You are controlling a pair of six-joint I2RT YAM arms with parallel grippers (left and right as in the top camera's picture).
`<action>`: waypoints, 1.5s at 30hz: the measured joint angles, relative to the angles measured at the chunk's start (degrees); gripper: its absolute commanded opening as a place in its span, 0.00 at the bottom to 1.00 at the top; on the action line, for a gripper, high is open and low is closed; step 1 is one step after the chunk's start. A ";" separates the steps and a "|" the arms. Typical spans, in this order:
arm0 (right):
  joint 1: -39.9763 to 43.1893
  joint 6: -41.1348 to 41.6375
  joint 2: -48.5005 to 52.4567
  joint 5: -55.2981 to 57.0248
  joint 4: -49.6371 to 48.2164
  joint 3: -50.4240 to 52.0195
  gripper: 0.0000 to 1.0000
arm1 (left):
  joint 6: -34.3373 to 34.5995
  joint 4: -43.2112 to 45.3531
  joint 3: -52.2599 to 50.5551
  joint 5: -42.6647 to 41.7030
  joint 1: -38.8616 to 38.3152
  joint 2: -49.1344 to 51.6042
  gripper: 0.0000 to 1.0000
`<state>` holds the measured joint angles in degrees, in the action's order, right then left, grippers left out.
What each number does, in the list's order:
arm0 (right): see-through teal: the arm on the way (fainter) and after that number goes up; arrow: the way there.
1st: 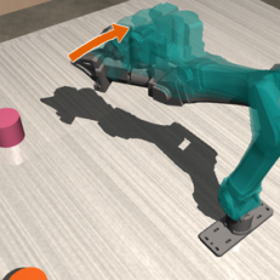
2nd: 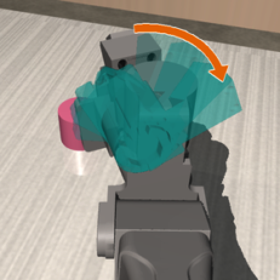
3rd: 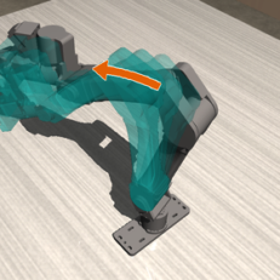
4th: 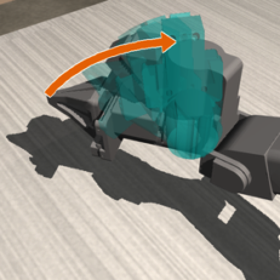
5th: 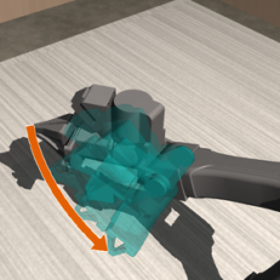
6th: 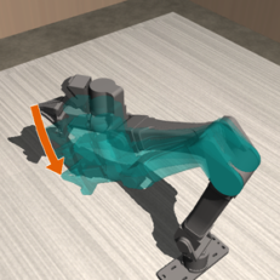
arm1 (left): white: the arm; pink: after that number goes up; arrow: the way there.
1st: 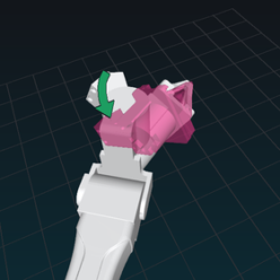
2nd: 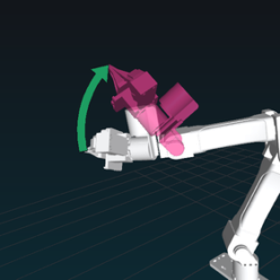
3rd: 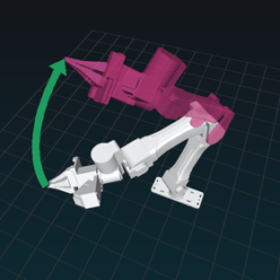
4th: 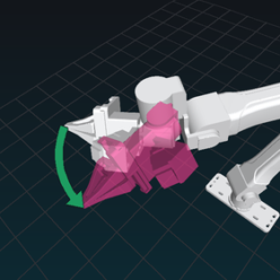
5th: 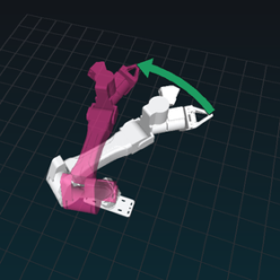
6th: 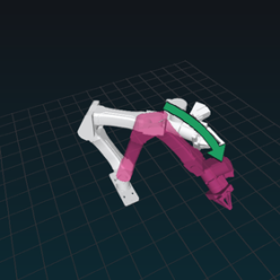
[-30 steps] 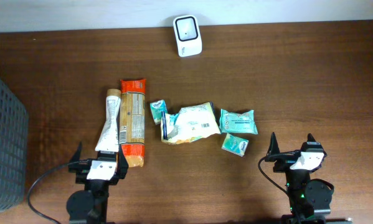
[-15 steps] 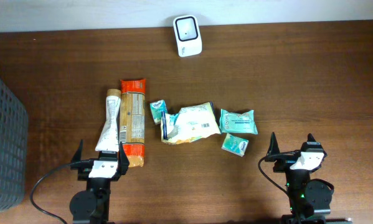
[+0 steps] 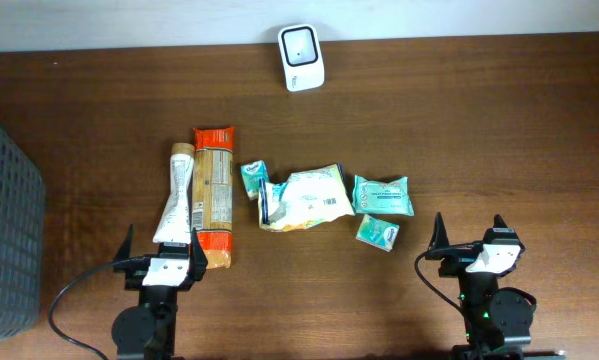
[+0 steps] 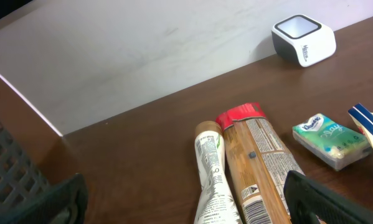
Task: Scan the item barcode
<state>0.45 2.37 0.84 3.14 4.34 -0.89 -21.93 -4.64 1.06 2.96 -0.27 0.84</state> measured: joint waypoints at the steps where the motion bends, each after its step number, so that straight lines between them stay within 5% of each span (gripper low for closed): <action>1: 0.00 -0.04 0.00 0.00 -0.04 0.00 0.98 | 0.00 0.02 0.00 0.00 0.00 0.00 0.99; 24: 0.00 -0.04 0.00 0.04 -0.26 0.00 0.99 | -0.02 0.00 0.00 0.00 0.00 0.00 0.99; 33: 0.00 -0.07 0.26 0.72 -8.37 -1.11 0.99 | 0.00 0.00 0.00 0.02 0.00 0.00 0.99; 39: 0.00 -0.15 14.32 -7.34 4.81 -21.46 0.99 | -0.02 0.00 -0.09 0.02 0.00 -0.15 0.99; 45: 0.00 -0.63 42.25 -14.19 28.92 -53.29 0.98 | -0.20 -0.02 -0.11 0.00 0.00 -0.22 0.99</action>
<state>0.45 1.74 43.09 -11.05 33.26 -54.17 -22.13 -4.67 0.95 2.96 -0.27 0.62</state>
